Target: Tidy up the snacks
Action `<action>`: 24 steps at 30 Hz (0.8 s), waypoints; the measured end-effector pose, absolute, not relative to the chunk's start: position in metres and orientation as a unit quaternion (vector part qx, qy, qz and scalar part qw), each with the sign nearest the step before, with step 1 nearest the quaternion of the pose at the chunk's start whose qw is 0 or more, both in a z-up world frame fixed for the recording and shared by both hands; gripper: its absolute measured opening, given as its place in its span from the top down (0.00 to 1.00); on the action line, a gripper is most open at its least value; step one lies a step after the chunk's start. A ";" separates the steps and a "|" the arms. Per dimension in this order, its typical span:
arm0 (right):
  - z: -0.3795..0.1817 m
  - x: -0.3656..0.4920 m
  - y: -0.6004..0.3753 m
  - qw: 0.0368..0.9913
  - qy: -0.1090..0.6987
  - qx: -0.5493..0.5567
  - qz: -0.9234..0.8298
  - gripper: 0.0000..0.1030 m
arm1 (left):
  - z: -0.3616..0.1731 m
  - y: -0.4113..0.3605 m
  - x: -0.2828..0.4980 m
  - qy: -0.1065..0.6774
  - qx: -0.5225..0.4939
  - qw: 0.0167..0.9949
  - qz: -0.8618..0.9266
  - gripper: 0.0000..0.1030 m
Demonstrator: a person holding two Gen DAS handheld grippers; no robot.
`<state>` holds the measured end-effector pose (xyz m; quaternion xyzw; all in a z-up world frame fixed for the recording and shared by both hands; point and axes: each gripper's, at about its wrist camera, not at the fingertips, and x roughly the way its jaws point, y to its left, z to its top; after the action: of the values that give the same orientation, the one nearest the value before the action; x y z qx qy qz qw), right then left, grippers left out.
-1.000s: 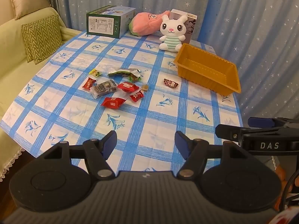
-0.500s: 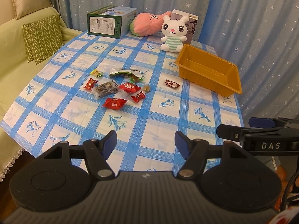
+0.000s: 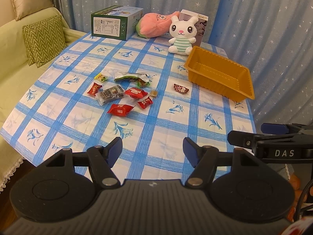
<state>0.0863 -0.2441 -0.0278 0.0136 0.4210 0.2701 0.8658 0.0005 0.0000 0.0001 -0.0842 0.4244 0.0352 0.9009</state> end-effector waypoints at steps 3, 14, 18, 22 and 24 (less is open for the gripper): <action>-0.028 0.087 -0.244 0.866 0.422 0.014 0.270 0.00 | 0.000 0.000 0.001 0.425 -0.084 0.901 0.035 0.36; -0.030 0.091 -0.242 0.865 0.422 0.014 0.270 0.00 | -0.001 0.006 -0.001 0.425 -0.084 0.901 0.035 0.36; -0.030 0.092 -0.241 0.865 0.422 0.014 0.270 0.00 | -0.001 0.007 -0.001 0.425 -0.084 0.901 0.035 0.36; -0.031 0.093 -0.241 0.865 0.422 0.014 0.270 0.00 | -0.001 0.007 -0.001 0.425 -0.084 0.901 0.035 0.36; -0.032 0.093 -0.241 0.865 0.423 0.014 0.269 0.00 | -0.001 0.007 0.000 0.426 -0.085 0.900 0.035 0.36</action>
<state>0.0928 -0.2414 -0.0321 0.0139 0.4230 0.2694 0.8651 -0.0005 0.0066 -0.0009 -0.0847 0.4255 0.0351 0.9003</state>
